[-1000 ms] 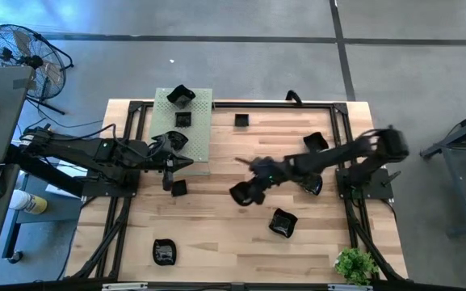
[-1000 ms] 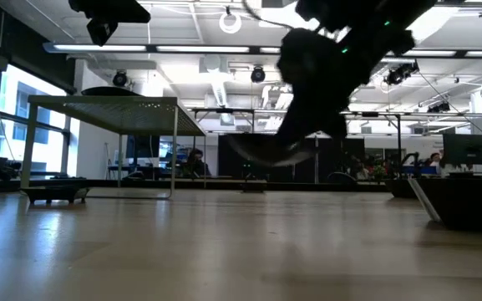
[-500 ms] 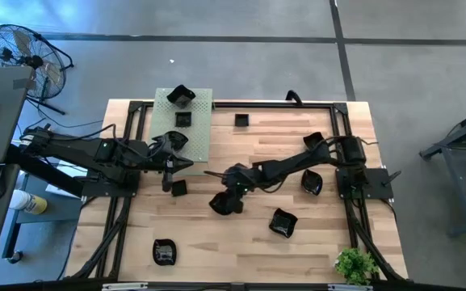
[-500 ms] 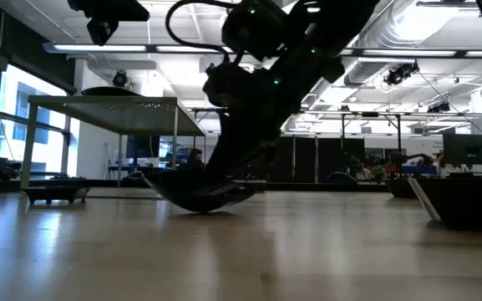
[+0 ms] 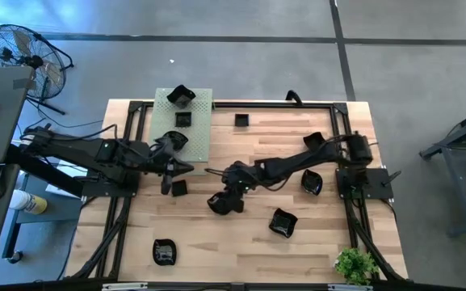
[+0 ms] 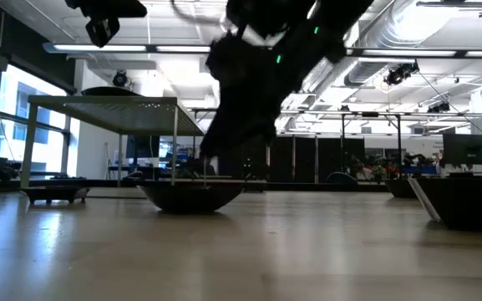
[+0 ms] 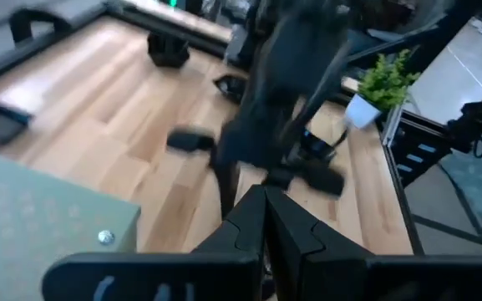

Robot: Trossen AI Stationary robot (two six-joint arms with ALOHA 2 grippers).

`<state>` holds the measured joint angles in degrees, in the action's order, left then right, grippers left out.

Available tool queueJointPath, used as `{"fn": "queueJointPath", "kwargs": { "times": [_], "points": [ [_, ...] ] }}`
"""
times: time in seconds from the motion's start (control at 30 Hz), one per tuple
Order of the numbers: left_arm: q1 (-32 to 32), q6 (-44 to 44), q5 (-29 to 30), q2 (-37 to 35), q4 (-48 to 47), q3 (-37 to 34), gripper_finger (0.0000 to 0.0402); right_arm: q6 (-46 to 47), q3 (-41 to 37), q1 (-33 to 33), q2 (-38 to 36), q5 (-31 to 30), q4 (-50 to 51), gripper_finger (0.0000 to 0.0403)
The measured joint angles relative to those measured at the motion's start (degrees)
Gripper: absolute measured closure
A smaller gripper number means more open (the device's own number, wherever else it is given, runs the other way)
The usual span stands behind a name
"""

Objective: Pick & Place Mini shaped plates
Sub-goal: Stack the leaf-shaped plate on the other leaf-shaped plate on the shelf

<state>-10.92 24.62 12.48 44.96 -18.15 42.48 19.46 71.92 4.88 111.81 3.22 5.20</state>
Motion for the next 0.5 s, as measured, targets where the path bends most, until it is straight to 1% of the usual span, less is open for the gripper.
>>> {"fn": "queueJointPath", "kwargs": {
  "times": [0.1, 0.17, 0.23, 0.3, 0.37, 0.5],
  "points": [
    [0.0, 3.2, -0.59, 1.64, -0.04, 0.0, 0.0401, -0.37, 0.0, 0.65, -4.55, -0.26, 4.43, 0.0314],
    [0.02, 5.03, -1.34, 3.41, -0.03, 0.17, 0.0401, -1.29, -0.11, 1.65, -8.15, -2.0, 8.4, 0.0327],
    [-0.14, 5.88, -1.7, 5.82, -2.08, 1.17, 0.0401, -1.9, -1.46, 2.96, -12.15, -4.89, 10.4, 0.035],
    [-0.88, 5.84, -1.55, 8.62, -4.06, 2.99, 0.0401, -1.49, -4.32, 3.99, -16.41, -7.9, 11.45, 0.0378],
    [-1.68, 5.6, -1.39, 11.16, -7.0, 4.78, 0.0401, 0.3, -8.2, 4.74, -20.91, -9.3, 11.13, 0.0396],
    [-4.38, 6.41, -1.42, 16.23, -7.78, 6.01, 0.0401, 6.27, -15.77, 5.82, -31.03, -11.3, 10.03, 0.0388]
  ]
}}
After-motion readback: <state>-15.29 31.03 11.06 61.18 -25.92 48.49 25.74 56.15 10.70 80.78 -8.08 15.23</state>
